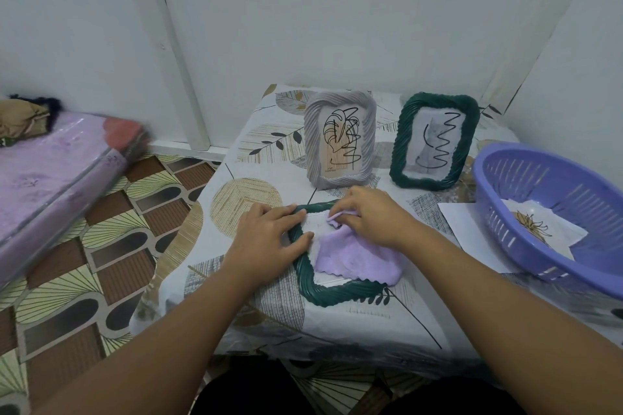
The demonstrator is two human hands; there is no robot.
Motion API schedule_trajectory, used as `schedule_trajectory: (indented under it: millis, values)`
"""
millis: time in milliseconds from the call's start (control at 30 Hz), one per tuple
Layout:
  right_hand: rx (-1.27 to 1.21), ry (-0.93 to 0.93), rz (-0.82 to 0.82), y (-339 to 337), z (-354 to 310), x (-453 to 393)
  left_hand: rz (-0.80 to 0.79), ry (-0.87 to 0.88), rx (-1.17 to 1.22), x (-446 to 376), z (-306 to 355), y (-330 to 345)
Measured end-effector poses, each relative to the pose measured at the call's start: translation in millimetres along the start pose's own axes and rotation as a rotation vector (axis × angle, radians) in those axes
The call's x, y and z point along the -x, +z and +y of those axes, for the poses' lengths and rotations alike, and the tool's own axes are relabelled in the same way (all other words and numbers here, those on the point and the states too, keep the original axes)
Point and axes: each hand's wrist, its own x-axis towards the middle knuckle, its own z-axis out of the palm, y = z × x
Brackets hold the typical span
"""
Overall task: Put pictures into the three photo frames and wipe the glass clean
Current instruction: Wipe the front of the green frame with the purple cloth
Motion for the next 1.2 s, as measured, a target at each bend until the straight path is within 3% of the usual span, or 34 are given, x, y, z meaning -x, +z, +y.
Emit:
schedule_trajectory:
  millis: [567, 700, 900, 1067, 1200]
  values:
    - [-0.013, 0.098, 0.11, 7, -15, 2, 0.011, -0.005, 0.018, 1, 0, 1]
    - [0.014, 0.082, 0.041, 1, -11, 7, 0.004, 0.001, 0.006, 0, -1, 1]
    - [0.038, 0.15, 0.113, 4, -17, 3, 0.009, -0.004, 0.008, 0, 0, 1]
    - [-0.016, 0.122, 0.061, -1, -9, 12, -0.005, -0.005, -0.006, 0, 0, 0]
    - [0.02, 0.163, 0.144, 3, -12, 10, 0.005, -0.003, 0.002, 0, 0, 1]
